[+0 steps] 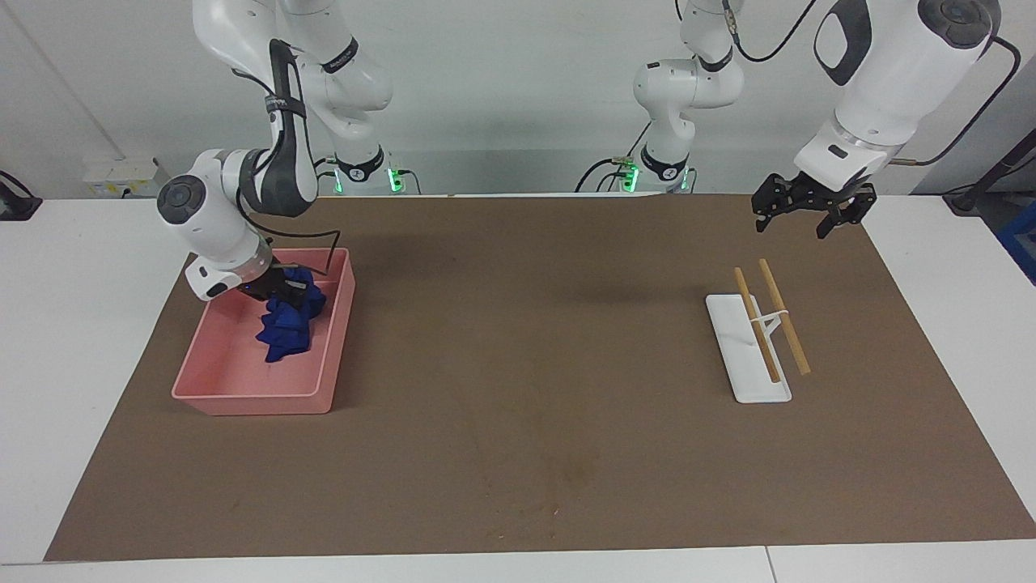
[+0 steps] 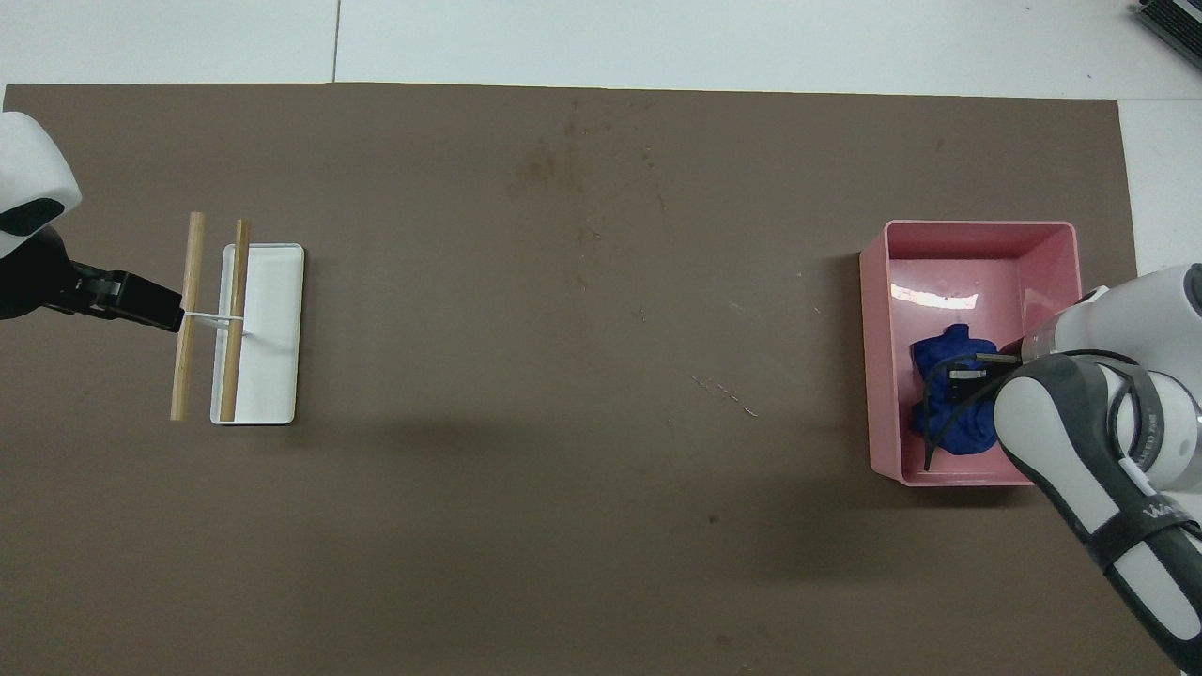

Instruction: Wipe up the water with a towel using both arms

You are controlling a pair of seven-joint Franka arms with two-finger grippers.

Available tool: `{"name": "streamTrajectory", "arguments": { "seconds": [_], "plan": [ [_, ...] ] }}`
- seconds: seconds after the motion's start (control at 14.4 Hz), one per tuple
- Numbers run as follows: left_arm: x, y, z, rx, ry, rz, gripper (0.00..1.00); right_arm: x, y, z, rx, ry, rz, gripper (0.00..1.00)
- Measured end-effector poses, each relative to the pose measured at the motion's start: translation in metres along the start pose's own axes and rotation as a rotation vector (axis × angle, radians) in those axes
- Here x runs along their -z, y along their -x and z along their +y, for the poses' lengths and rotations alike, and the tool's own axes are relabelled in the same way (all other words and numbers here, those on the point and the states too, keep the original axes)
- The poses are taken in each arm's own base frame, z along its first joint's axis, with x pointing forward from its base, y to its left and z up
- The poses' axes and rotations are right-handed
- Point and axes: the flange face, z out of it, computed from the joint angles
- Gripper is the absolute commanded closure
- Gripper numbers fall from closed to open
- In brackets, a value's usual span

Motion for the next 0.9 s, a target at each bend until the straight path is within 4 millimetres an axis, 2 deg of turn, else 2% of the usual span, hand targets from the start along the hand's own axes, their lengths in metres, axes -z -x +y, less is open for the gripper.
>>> {"name": "streamTrajectory", "arguments": {
  "seconds": [0.28,0.42,0.55,0.9],
  "plan": [
    [0.000,0.000,0.000,0.000,0.000,0.000,0.00,0.005,0.009,-0.002,0.004,0.003,-0.031,0.00],
    [0.000,0.000,0.000,0.000,0.000,0.000,0.00,0.022,0.010,-0.009,0.016,0.006,-0.030,0.00],
    [0.000,0.000,0.000,0.000,0.000,0.000,0.00,0.055,0.009,-0.023,0.043,0.015,-0.017,0.00],
    [0.000,0.000,0.000,0.000,0.000,0.000,0.00,0.166,0.014,-0.077,0.035,0.095,0.059,0.01]
  ]
}}
